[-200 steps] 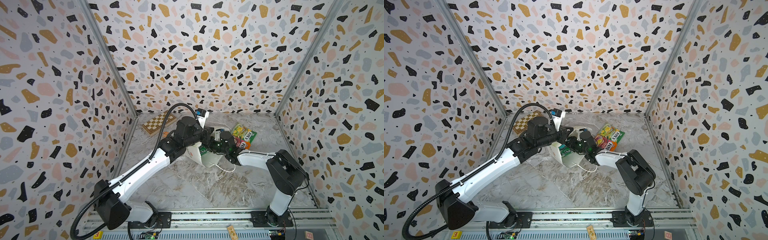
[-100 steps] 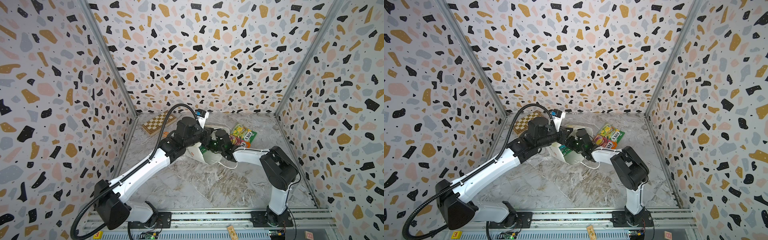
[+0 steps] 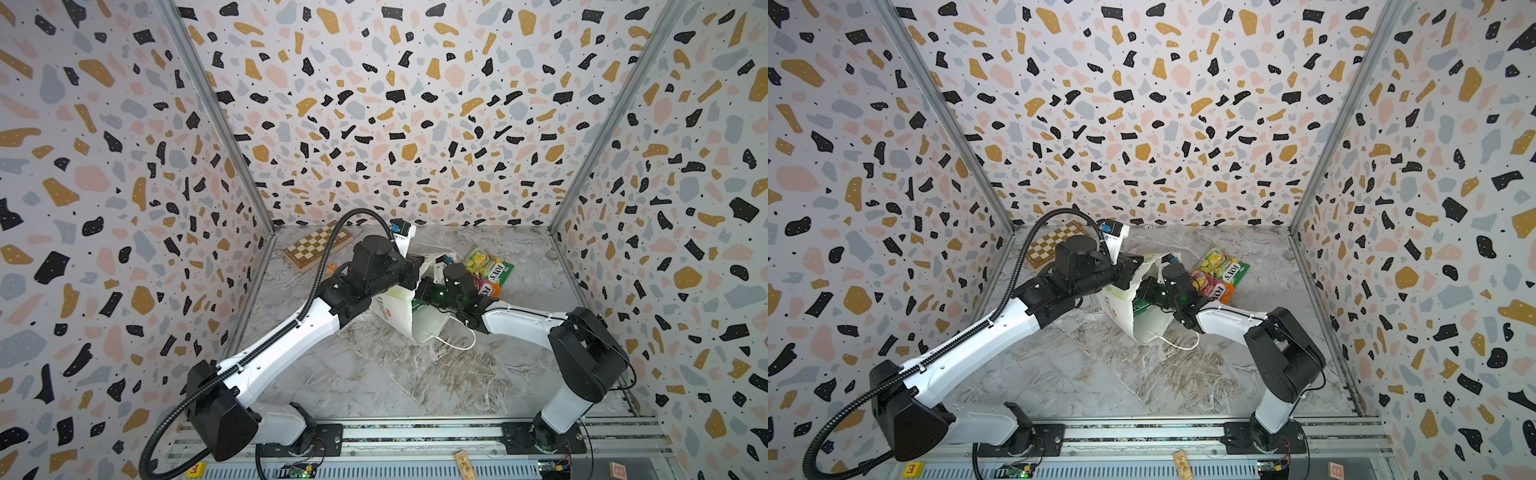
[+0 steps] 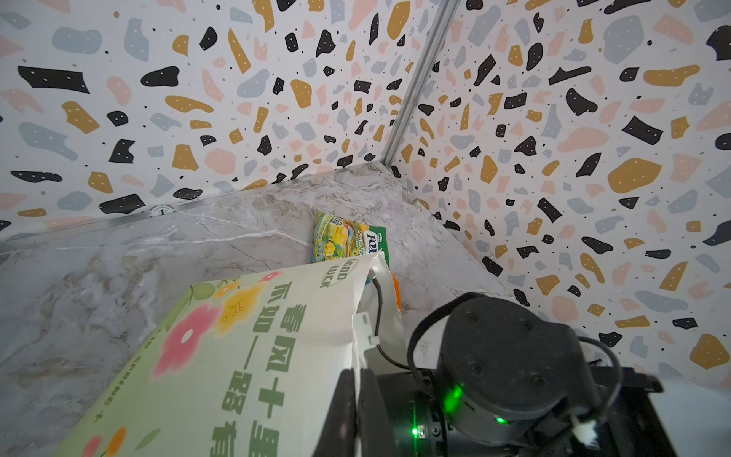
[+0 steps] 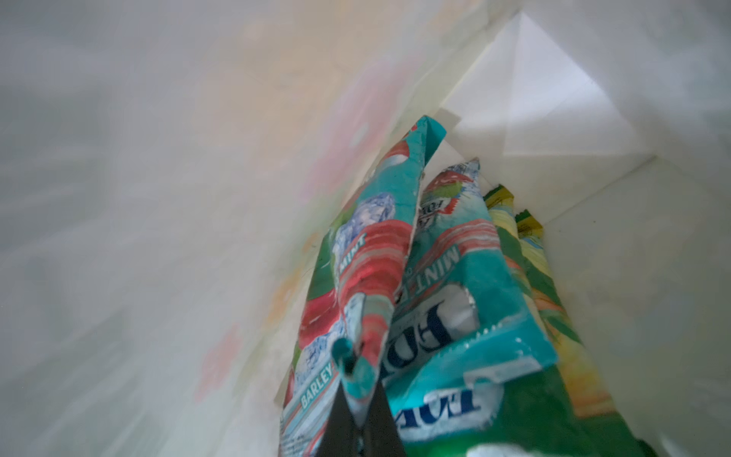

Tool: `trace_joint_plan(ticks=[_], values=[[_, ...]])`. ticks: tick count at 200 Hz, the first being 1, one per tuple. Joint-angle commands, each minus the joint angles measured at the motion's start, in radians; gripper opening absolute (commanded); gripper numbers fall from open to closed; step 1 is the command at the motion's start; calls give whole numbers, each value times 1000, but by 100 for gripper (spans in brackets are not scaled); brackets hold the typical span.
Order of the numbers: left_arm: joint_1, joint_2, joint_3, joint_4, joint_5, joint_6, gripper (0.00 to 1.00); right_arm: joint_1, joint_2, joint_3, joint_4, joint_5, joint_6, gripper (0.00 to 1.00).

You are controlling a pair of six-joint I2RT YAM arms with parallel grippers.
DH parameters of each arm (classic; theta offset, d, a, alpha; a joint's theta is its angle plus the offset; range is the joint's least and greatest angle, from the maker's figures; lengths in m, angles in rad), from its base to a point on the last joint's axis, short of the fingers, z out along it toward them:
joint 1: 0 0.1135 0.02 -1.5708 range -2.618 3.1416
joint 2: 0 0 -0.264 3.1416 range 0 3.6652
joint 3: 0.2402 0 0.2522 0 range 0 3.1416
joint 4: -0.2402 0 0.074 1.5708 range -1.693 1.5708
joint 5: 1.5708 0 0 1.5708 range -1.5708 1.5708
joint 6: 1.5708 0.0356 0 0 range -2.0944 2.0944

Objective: Take the snacks out of the paper bag
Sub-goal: Pick up the snack from the paper bag.

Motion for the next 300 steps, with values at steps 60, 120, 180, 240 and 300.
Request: trace_joint_plan(ticks=[60, 120, 180, 240, 300], values=[[-6, -34, -14, 16, -78, 9, 0, -5, -180, -121, -34, -13, -101, 0], [-6, -25, -6, 12, -101, 3, 0, -8, -258, -163, -156, 24, -162, 0], [-6, -28, -6, 16, -127, -3, 0, -11, -386, -192, -225, -1, -258, 0], [-6, -37, -3, 15, -200, -15, 0, -24, -490, -144, -339, -97, -368, 0], [-6, -38, -4, 21, -250, -36, 0, -45, -645, -76, -522, -168, -523, 0]])
